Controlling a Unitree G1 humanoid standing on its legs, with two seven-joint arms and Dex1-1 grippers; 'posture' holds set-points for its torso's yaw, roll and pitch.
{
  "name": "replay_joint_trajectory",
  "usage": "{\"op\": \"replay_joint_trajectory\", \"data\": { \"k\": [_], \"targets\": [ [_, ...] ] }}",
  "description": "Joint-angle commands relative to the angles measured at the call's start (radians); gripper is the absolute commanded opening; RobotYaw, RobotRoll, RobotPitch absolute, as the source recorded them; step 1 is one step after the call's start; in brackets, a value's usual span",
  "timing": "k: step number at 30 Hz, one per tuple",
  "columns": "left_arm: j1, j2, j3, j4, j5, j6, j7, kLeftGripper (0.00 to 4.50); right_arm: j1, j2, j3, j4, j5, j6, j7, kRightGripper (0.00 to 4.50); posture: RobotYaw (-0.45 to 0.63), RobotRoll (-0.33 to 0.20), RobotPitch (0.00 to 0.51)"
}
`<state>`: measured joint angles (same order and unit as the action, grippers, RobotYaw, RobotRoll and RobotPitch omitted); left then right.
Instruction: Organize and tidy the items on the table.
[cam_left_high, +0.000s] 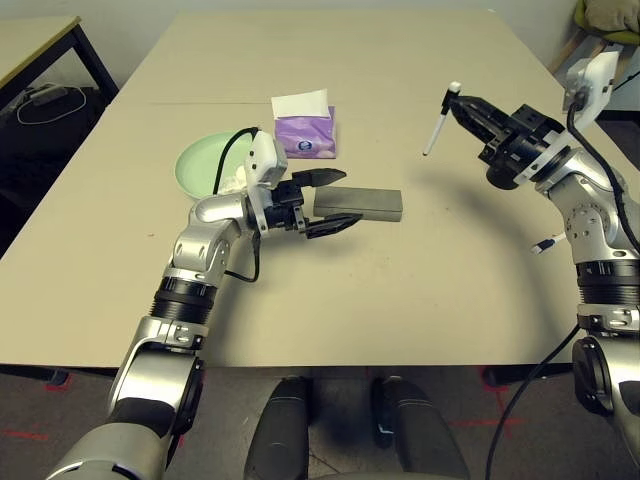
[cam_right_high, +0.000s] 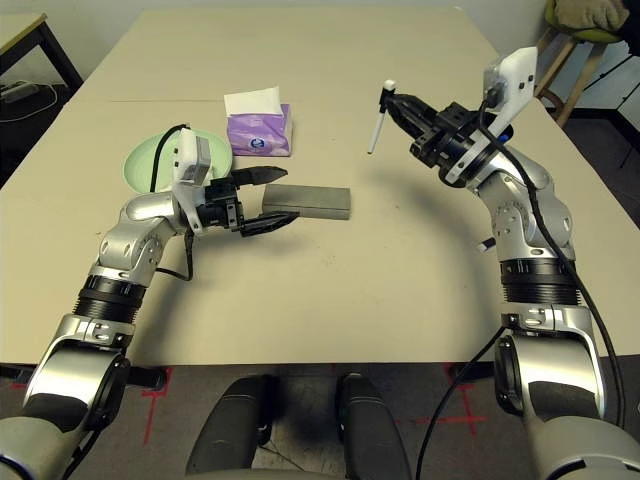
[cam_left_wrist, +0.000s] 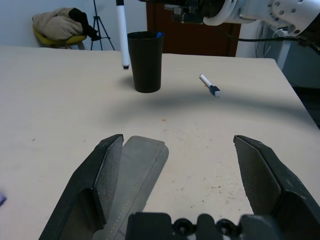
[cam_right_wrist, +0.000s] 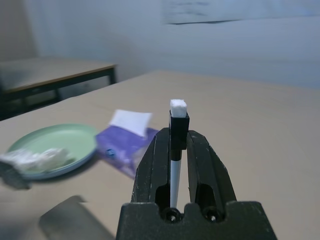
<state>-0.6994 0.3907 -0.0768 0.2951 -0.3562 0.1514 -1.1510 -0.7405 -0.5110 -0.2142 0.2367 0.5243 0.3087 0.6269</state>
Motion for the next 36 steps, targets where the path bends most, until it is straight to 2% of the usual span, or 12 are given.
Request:
{"op": "replay_joint_trajectory", "data": {
  "k": [1, 6, 11, 17, 23, 27, 36],
  "targets": [
    [-0.015, 0.002, 0.005, -0.007, 0.001, 0.020, 0.014, 4.50, -0.020, -0.018, -0.044, -0.038, -0.004, 0.081, -0.096, 0.30, 0.07, 0.000, 0.122],
    [-0.029, -0.001, 0.003, 0.013, 0.006, 0.015, 0.019, 4.50, -0.064, -0.022, -0.067, -0.018, -0.062, 0.137, -0.261, 0.30, 0.06, 0.000, 0.119],
    [-0.023, -0.005, 0.001, 0.010, 0.005, 0.015, 0.022, 4.50, -0.080, -0.009, -0.065, 0.000, -0.124, 0.067, -0.331, 0.30, 0.06, 0.000, 0.119],
    [-0.023, -0.001, 0.002, 0.007, 0.007, 0.029, 0.031, 4.50, -0.126, 0.006, -0.121, 0.064, -0.156, 0.082, -0.482, 0.30, 0.06, 0.000, 0.121],
    [-0.027, -0.003, 0.008, 0.007, 0.002, 0.031, 0.043, 4.50, -0.147, -0.002, -0.141, 0.101, -0.195, 0.050, -0.539, 0.30, 0.06, 0.000, 0.123],
    [-0.025, -0.003, 0.007, 0.005, 0.001, 0.033, 0.043, 4.50, -0.140, 0.012, -0.158, 0.085, -0.189, 0.127, -0.607, 0.30, 0.06, 0.000, 0.126],
    [-0.026, -0.001, 0.006, 0.011, 0.003, 0.031, 0.041, 4.50, -0.134, 0.013, -0.143, 0.082, -0.211, 0.142, -0.618, 0.30, 0.06, 0.000, 0.128]
  ]
}}
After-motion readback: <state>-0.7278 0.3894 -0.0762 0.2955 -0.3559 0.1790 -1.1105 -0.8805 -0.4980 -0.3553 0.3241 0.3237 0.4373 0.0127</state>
